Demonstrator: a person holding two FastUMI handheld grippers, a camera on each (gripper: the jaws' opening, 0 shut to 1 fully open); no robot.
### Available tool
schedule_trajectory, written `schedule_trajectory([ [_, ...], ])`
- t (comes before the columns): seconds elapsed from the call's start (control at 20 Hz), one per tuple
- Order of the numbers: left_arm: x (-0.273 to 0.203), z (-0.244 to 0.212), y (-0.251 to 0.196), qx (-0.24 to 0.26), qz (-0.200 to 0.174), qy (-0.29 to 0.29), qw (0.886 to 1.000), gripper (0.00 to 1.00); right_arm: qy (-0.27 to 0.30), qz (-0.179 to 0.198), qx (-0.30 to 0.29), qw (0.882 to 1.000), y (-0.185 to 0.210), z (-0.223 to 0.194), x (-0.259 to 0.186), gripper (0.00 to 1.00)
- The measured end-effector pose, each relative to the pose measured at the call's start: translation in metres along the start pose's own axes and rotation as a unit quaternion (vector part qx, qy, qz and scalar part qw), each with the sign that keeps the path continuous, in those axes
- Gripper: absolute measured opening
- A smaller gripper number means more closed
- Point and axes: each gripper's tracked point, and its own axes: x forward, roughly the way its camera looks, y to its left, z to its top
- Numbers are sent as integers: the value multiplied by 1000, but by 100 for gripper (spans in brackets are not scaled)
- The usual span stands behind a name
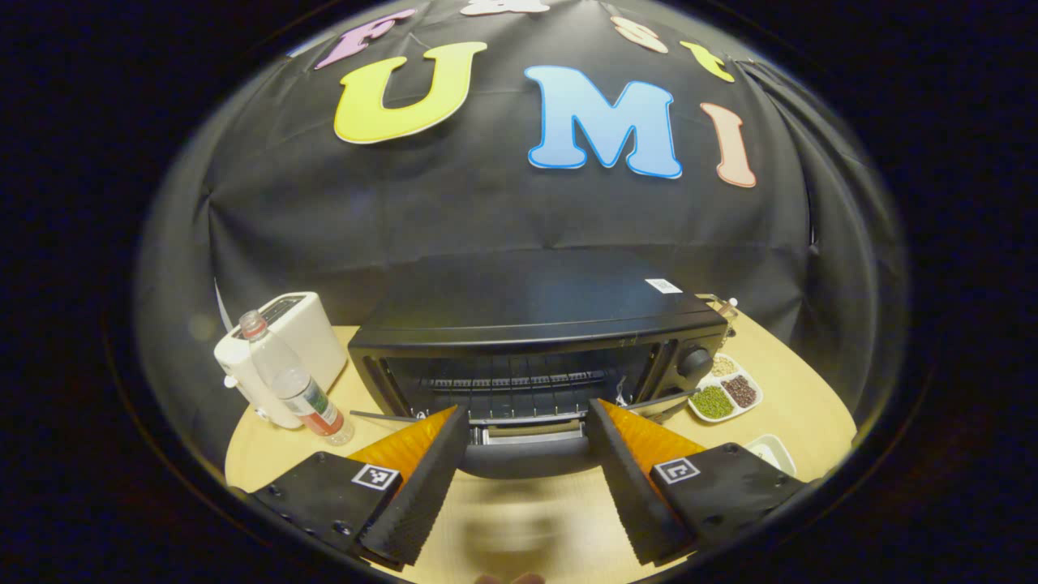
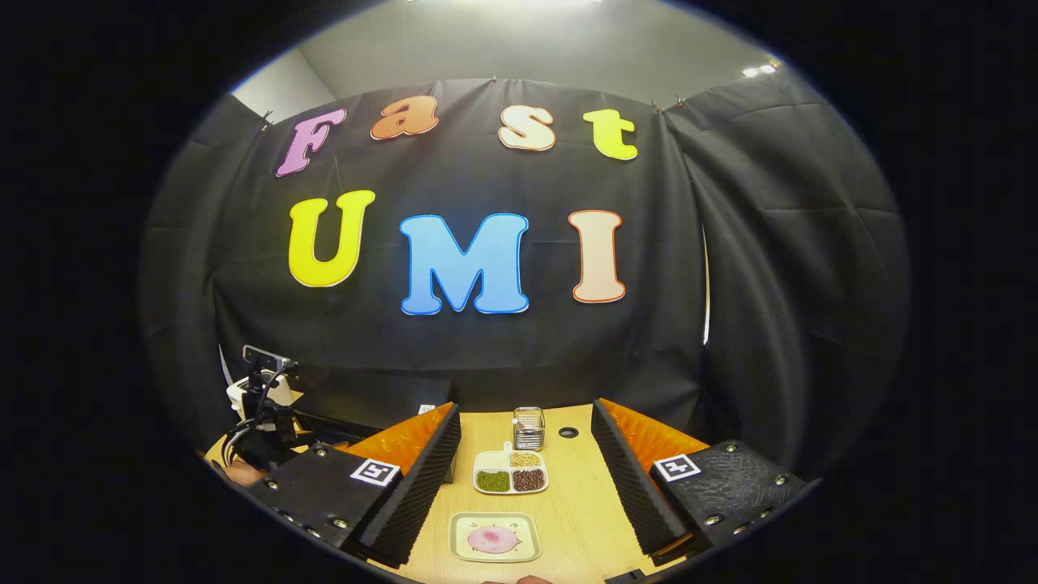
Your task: Open the electric oven with the left hand, put the food in, and close the electric oven.
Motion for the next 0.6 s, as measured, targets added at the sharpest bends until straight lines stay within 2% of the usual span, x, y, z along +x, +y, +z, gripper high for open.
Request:
schedule_trajectory([
  [0.05,-2,-3,-1,2,0,-1,1000,93,1,1,1,1000,1,-1,0,98],
  [0.4,-22,-40,-5,21,2,9,1000,92,13,2,-4,1000,4,-7,-5,98],
  [0.5,-27,-56,-6,25,1,21,999,100,18,6,-3,1000,6,-10,-4,98],
  [0.6,-31,-76,-9,33,-5,40,999,100,21,10,-3,1000,10,-10,-5,98],
])
